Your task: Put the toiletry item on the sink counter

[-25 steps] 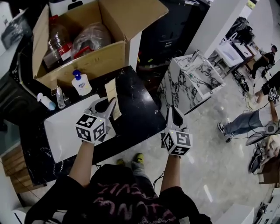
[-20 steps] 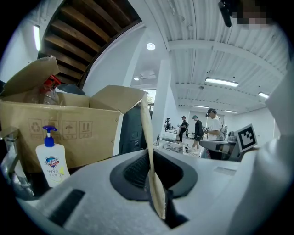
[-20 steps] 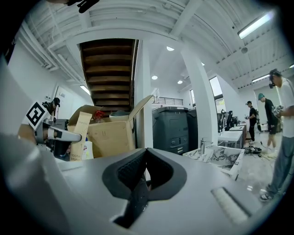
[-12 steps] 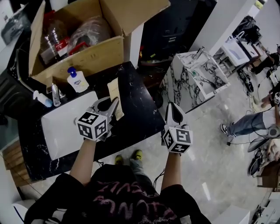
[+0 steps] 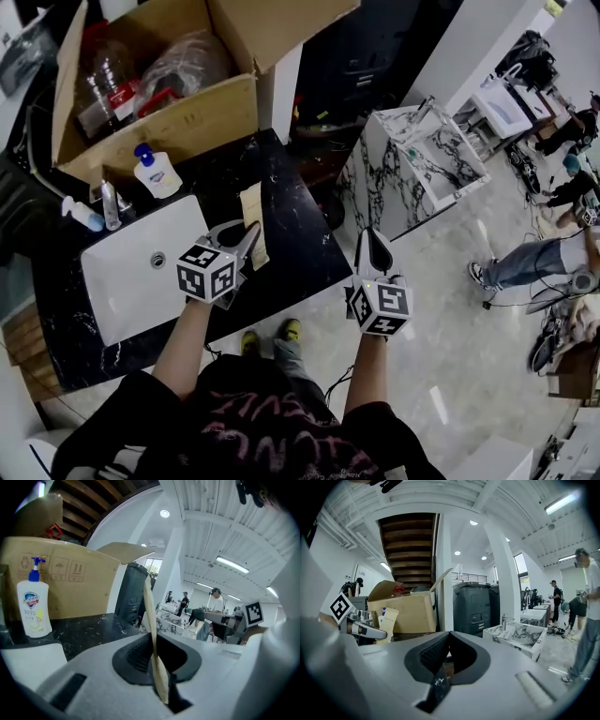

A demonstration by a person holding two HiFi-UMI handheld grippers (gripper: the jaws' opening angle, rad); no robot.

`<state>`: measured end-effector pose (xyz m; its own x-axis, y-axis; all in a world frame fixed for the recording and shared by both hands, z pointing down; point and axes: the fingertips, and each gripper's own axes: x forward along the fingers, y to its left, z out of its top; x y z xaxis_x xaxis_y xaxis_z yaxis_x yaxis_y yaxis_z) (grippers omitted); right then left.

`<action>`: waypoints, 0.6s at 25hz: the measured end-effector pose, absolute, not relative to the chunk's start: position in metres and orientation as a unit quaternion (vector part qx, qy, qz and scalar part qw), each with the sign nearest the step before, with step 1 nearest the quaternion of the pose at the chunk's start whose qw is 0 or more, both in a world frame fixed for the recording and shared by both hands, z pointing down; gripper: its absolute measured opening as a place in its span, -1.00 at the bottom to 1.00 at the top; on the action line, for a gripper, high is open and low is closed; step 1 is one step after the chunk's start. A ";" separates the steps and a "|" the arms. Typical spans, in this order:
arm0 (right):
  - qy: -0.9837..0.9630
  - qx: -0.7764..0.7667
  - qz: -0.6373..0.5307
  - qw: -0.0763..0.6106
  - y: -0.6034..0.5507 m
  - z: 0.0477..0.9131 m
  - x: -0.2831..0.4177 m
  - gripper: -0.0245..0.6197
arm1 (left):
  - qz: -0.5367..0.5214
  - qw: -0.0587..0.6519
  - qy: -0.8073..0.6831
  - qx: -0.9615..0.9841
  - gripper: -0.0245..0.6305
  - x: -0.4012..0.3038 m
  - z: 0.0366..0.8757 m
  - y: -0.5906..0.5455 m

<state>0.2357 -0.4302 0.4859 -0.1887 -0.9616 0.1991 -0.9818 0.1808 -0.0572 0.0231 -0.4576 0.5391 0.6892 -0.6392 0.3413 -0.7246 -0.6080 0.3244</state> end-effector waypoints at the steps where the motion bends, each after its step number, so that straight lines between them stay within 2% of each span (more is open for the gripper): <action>1: -0.766 0.635 0.087 0.061 -0.430 0.487 0.236 -0.91 | 0.098 0.225 -0.381 0.891 -0.84 0.024 0.542 -0.458; 15: -0.765 0.631 0.097 0.082 -0.441 0.504 0.237 -0.91 | 0.105 0.254 -0.380 0.883 -0.83 0.026 0.574 -0.469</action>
<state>0.2367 -0.4408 0.5042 -0.1892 -0.9503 0.2473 -0.9819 0.1838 -0.0450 0.0256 -0.4691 0.5742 0.6898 -0.6174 0.3781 -0.7239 -0.5826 0.3695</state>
